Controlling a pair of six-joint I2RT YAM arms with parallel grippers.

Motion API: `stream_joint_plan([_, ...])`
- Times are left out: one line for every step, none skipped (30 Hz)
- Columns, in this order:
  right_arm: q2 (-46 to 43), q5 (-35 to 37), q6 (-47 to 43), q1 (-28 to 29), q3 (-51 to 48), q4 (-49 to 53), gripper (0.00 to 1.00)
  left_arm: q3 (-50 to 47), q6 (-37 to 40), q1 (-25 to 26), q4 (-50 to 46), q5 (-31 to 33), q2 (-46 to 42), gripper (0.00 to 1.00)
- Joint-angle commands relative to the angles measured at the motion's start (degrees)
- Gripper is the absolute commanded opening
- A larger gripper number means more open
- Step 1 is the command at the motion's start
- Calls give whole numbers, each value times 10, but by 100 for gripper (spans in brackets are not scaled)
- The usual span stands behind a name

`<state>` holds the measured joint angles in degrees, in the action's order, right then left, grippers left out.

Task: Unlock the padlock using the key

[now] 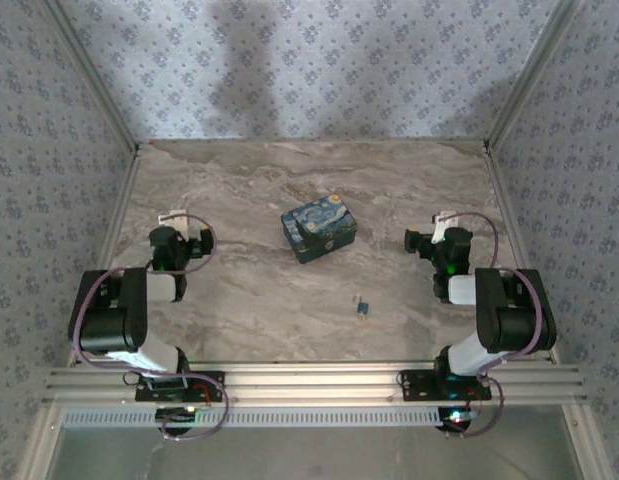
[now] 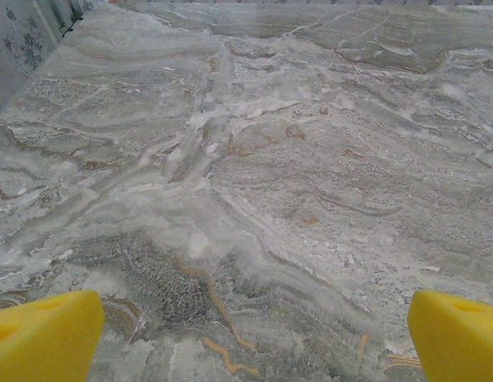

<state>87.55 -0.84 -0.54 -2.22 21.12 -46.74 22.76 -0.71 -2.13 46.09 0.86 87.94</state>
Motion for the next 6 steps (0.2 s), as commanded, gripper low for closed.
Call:
stream_joint_plan([-1,11,-10,3,10,-5,100,11,-9,1,0,-7,-1,98])
stream_joint_plan([-1,13,-10,3,10,-5,100,11,-9,1,0,-7,-1,98])
stream_joint_plan([-1,12,-10,4,10,-5,100,11,-9,2,0,-7,-1,98])
stream_joint_plan([-1,12,-10,4,10,-4,100,11,-8,1,0,-6,-1,98])
stream_joint_plan([-1,11,-10,2,11,-4,100,11,-8,1,0,-7,-1,98])
stream_joint_plan([-2,10,-10,3,10,-4,100,11,-9,1,0,-7,-1,98])
